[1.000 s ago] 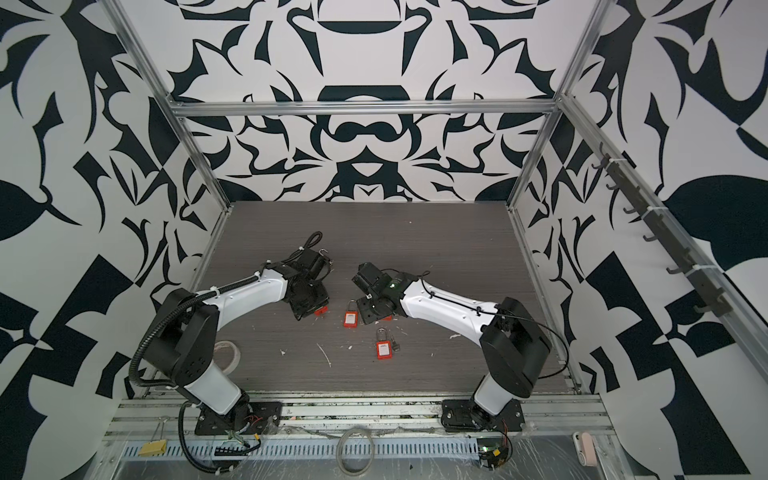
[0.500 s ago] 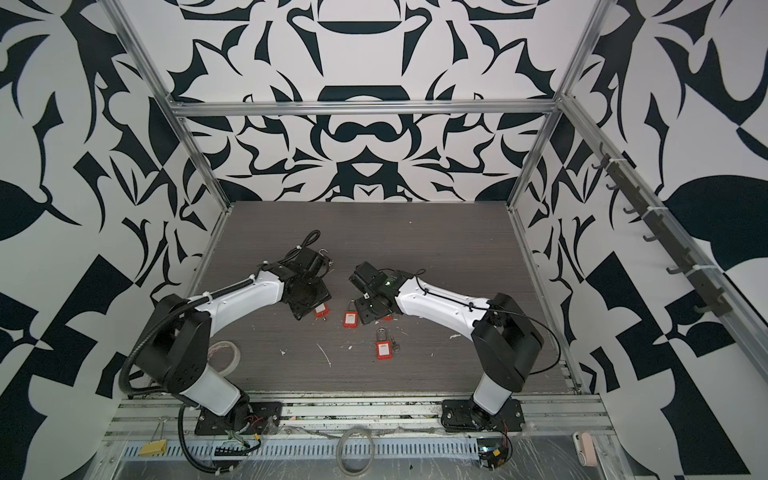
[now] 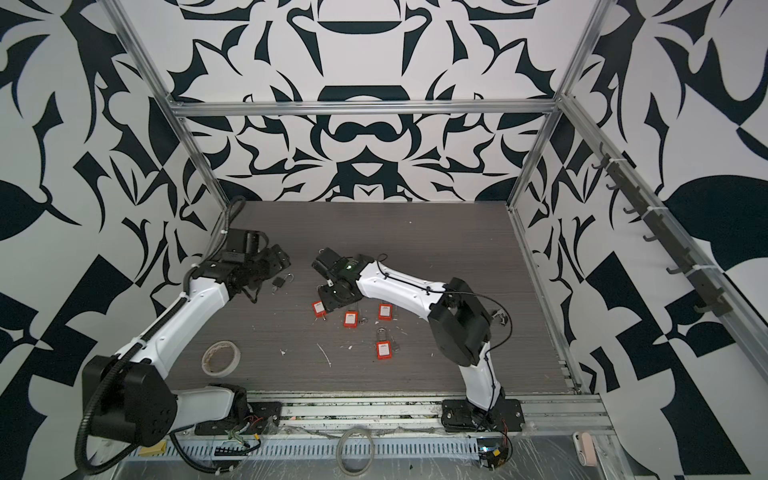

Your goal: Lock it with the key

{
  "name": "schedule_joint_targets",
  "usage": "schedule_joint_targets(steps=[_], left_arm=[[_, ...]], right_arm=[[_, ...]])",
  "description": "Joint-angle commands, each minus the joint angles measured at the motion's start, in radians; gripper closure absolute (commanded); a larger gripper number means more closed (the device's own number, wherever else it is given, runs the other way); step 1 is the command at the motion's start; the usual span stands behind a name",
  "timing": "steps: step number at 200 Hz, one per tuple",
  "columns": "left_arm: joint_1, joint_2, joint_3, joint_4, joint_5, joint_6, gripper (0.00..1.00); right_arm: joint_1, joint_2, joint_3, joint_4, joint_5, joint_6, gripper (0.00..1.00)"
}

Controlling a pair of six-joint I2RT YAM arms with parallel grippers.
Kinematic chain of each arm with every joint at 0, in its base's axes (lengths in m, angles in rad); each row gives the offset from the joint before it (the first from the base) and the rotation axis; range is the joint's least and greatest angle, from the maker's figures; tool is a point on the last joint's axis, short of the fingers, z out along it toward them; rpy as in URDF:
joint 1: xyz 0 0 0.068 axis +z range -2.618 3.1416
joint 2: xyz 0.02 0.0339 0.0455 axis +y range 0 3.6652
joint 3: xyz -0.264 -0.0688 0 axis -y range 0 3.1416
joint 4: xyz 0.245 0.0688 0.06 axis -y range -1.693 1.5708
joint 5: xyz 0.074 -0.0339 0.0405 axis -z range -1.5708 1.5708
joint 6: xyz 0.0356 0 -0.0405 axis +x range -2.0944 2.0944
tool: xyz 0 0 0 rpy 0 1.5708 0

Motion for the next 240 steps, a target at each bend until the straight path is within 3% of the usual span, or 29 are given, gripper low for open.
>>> schedule_joint_targets(steps=[1, 18, 64, 157, 240], left_arm=[[0.021, -0.064, -0.043, 0.029, -0.068, 0.145, 0.01], [0.024, -0.095, -0.076, 0.047, -0.14, 0.178, 0.01], [0.032, -0.11, -0.155, 0.107, -0.054, 0.242, 0.01], [0.033, -0.129, -0.204, 0.067, -0.061, 0.287, 0.01], [0.032, -0.176, -0.208, 0.095, -0.017, 0.332, 0.01]], right_arm=[[0.026, 0.06, 0.117, -0.079, -0.025, 0.043, 0.37], [0.031, 0.129, 0.192, -0.121, -0.028, 0.053, 0.36], [0.033, 0.255, 0.352, -0.186, -0.038, 0.046, 0.35], [0.03, 0.429, 0.578, -0.333, 0.001, 0.019, 0.35], [0.02, 0.496, 0.653, -0.394, 0.001, 0.033, 0.49]])
